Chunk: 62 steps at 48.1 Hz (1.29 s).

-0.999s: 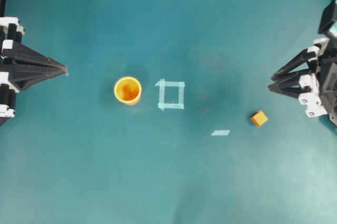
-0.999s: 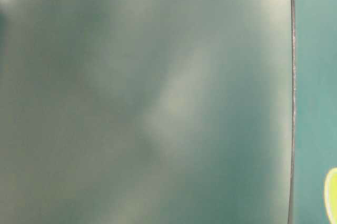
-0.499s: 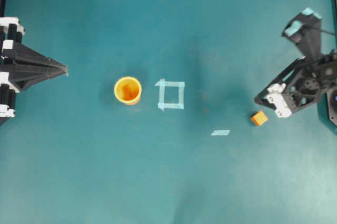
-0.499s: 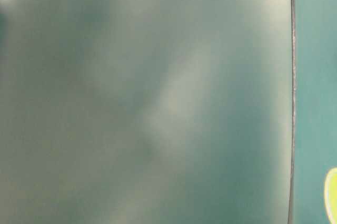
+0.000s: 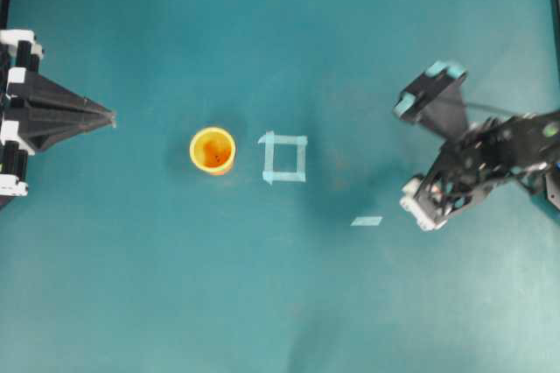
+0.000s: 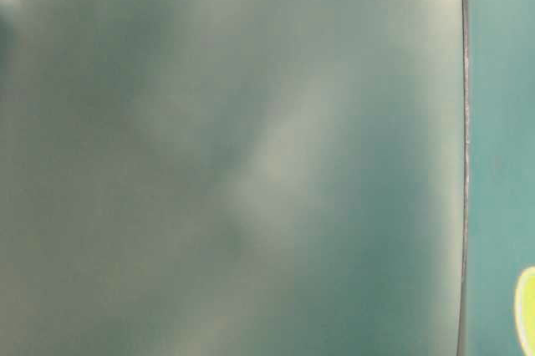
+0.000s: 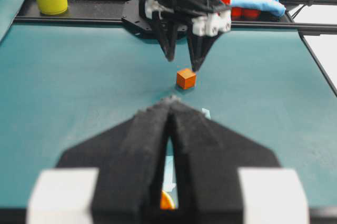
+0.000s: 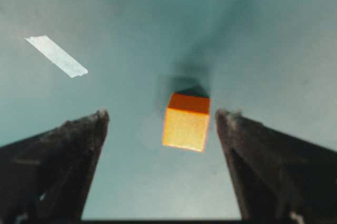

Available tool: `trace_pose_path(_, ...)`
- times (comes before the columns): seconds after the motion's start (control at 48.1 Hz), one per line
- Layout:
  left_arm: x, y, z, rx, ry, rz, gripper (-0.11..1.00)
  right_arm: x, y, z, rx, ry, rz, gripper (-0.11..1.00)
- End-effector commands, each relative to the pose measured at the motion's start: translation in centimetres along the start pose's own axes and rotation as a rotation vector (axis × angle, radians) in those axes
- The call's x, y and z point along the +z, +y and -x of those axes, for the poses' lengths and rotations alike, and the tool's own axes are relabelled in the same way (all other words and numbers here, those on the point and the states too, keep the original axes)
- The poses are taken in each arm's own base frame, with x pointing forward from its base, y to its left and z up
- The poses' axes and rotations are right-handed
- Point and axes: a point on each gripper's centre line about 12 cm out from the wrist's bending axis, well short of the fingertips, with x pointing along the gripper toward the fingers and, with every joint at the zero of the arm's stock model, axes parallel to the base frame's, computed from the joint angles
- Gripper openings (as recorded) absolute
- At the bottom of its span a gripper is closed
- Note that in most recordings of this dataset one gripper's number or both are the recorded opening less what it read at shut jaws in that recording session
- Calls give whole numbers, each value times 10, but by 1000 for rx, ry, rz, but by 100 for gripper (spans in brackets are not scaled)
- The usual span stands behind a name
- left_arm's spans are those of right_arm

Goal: Move the block toward the cup with right arm.
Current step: 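Lower the open right gripper over the orange cube and close on it, then lift the cube and carry it left to above the orange cup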

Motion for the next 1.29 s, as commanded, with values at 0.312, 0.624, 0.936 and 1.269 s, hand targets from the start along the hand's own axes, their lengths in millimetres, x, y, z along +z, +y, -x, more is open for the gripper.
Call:
trace_pose_path(0.312, 8, 0, -3, 0, -18, 2, 0, -14, 4, -19, -27, 25, -46, 71)
trace_pose_path(0.624, 6, 0, -3, -2, -3, 0, 0, -19, -5, -27, -27, 16, -67, 70)
trace_pose_path(0.936, 5, 0, -3, 0, 5, 2, 0, -19, -6, -27, -29, 14, -63, 64)
trace_pose_path(1.269, 6, 0, -3, 0, 3, 0, 0, -9, 7, -21, 20, -28, -45, 40)
